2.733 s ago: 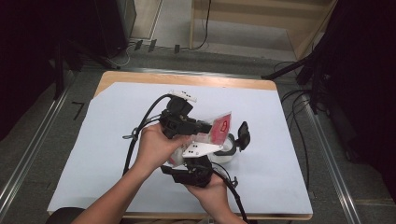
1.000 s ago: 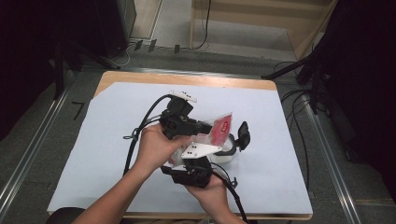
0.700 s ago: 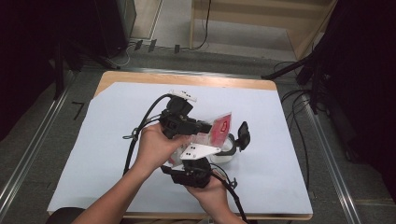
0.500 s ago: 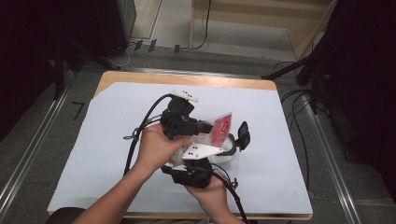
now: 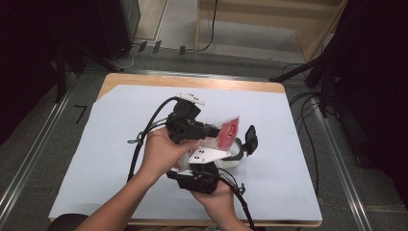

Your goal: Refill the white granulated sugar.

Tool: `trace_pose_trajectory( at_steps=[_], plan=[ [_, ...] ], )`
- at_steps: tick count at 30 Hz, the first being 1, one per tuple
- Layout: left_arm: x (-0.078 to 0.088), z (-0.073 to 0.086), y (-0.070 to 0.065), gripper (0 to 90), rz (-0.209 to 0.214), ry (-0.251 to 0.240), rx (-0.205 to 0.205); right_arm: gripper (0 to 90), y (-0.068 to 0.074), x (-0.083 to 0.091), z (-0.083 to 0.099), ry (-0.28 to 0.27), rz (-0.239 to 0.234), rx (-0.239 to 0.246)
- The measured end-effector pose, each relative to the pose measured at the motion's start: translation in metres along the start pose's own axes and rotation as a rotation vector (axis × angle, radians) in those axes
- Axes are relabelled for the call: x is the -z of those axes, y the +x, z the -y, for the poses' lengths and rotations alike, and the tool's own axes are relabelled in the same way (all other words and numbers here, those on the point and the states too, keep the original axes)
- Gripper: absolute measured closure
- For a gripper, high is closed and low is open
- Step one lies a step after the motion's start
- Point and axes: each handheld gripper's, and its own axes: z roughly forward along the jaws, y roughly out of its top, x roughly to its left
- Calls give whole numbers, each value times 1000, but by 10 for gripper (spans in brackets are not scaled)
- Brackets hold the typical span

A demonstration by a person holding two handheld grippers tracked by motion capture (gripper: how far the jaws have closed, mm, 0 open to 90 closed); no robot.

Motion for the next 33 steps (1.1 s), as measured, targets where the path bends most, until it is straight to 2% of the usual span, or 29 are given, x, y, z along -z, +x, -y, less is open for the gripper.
trace_pose_trajectory(
  at_steps=[14,18,27,33],
  plan=[
    [0,0,0,823,1,-1,-6,637,0,0,0,2,4,14],
    [-1,-1,2,826,6,-5,-7,636,0,0,-1,11,23,30],
    [-6,-12,5,822,3,49,-26,637,-5,1,-4,4,14,11],
    [-6,-12,5,822,3,42,-20,637,-6,1,-5,5,13,7]
  ],
)
